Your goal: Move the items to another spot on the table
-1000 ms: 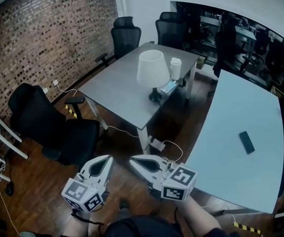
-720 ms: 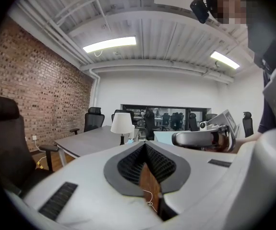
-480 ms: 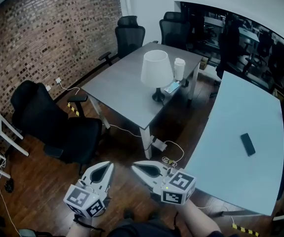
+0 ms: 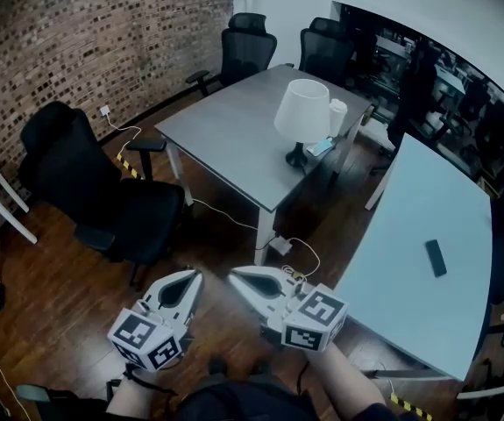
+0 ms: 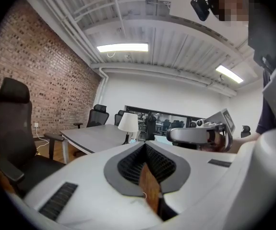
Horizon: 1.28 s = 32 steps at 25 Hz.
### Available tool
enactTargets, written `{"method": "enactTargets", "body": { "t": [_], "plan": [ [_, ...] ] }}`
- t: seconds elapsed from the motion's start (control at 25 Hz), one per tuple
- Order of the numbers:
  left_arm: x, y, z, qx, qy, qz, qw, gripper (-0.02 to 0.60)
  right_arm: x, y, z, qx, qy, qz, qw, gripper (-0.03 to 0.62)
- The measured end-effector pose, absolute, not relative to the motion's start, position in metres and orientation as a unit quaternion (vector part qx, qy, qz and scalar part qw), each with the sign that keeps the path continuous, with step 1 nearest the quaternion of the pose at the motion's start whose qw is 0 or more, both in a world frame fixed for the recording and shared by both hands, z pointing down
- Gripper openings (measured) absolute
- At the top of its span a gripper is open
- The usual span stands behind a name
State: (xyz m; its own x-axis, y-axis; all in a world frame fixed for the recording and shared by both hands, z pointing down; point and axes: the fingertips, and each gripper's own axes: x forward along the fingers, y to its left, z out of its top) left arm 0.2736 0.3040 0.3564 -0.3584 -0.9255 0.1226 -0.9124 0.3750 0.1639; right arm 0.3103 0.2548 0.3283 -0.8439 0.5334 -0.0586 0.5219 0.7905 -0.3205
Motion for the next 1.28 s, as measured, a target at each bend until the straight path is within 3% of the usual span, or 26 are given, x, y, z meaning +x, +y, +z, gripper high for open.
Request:
{"method": "enactTargets", "body": {
  "t": [0.6,1.28],
  "plan": [
    [0.257,0.371,0.344,0.582,-0.808,-0.040,0.078,0.012,0.299,0.345,0.324,-0.267,-0.954,0.135,0.022,0.009],
    [0.275,0.279,0.342,0.616,-0.784,-0.006,0.077,0.012,0.320,0.254,0.313,-0.223,-0.963,0.150,-0.009,0.009]
  ]
}}
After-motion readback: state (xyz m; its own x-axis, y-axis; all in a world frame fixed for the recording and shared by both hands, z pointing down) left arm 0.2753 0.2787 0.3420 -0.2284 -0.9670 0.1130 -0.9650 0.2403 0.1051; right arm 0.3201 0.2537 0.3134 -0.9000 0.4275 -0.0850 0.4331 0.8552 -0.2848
